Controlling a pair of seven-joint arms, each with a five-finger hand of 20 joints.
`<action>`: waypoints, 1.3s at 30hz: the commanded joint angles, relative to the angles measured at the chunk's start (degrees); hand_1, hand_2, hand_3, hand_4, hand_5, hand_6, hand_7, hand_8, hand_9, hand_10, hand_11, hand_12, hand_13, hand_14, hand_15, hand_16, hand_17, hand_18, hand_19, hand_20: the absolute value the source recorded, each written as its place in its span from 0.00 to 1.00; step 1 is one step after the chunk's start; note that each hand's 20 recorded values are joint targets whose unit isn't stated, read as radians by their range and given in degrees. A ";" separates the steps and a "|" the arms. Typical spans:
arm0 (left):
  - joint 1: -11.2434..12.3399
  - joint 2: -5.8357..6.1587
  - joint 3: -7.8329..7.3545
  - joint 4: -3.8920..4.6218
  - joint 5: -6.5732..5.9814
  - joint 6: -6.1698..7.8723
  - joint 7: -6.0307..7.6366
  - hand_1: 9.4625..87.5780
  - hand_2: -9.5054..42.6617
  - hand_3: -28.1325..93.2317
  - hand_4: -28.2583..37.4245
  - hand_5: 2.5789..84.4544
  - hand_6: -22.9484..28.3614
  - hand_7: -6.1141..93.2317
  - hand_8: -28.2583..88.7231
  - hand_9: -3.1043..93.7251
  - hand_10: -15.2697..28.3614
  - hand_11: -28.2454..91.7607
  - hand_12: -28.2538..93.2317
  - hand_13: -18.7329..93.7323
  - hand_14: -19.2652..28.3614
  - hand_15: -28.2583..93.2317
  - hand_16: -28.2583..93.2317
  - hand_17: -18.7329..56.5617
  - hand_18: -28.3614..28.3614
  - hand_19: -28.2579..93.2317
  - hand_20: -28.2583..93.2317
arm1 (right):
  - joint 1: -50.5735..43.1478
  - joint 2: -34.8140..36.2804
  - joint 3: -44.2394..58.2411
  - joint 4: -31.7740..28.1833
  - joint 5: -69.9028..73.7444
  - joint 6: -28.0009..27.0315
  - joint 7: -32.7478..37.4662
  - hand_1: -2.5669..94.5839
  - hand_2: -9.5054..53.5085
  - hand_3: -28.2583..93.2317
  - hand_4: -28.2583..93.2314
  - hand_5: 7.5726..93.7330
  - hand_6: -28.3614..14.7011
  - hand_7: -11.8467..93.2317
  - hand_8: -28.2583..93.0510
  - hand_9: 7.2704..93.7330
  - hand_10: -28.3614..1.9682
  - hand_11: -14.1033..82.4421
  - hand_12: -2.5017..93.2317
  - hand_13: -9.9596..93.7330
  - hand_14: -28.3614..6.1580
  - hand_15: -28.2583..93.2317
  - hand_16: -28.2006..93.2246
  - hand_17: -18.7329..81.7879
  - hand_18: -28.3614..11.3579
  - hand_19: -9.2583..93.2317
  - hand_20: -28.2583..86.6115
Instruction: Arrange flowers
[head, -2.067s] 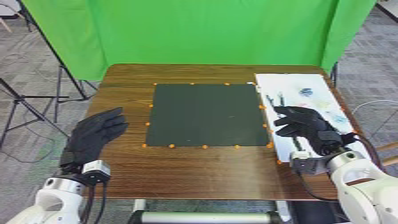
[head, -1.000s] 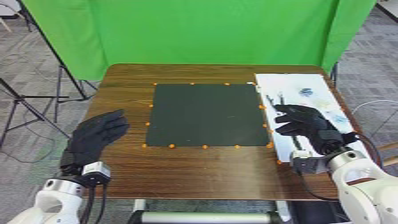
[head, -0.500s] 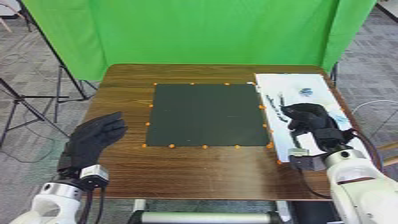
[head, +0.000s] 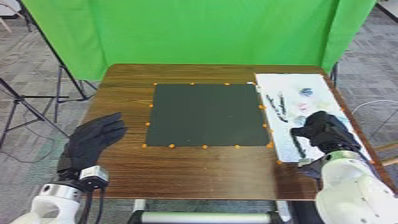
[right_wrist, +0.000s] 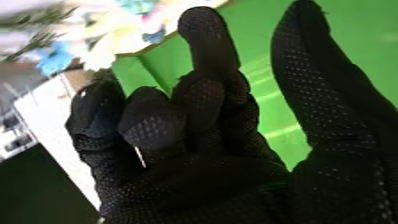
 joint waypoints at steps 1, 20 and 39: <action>0.35 -0.37 0.11 -0.47 0.13 0.25 -0.43 0.22 0.25 0.90 0.17 0.52 0.69 0.25 0.15 0.44 0.86 0.51 0.32 0.39 1.00 0.74 0.12 0.13 0.90 0.71 0.32 | -0.04 0.94 -1.23 1.63 -3.03 -2.94 2.81 0.37 0.07 0.86 0.02 0.61 0.49 0.65 0.27 0.67 0.39 0.96 0.39 0.74 0.43 1.00 0.49 0.58 0.08 1.00 0.58; -0.41 -0.31 0.92 -0.18 0.03 -0.07 -0.56 0.22 0.25 0.90 0.16 0.52 0.69 0.25 0.15 0.44 0.86 0.51 0.32 0.39 1.00 0.74 0.12 0.13 0.90 0.71 0.32 | 1.48 1.93 -7.22 5.58 -11.14 -8.10 5.11 0.37 0.07 0.86 0.03 0.63 0.46 0.64 0.18 0.66 0.30 0.91 0.36 0.74 0.41 0.96 0.46 0.57 0.07 1.00 0.50; -1.39 -0.54 1.54 0.01 0.39 -0.71 -1.39 0.22 0.25 0.90 0.16 0.53 0.69 0.25 0.15 0.44 0.85 0.51 0.32 0.39 1.00 0.74 0.12 0.13 0.90 0.71 0.32 | 3.86 1.80 -10.19 8.59 -13.90 -10.23 6.66 0.36 0.08 0.86 0.04 0.64 0.45 0.62 0.10 0.66 0.29 0.89 0.35 0.73 0.41 0.95 0.45 0.57 0.07 1.00 0.47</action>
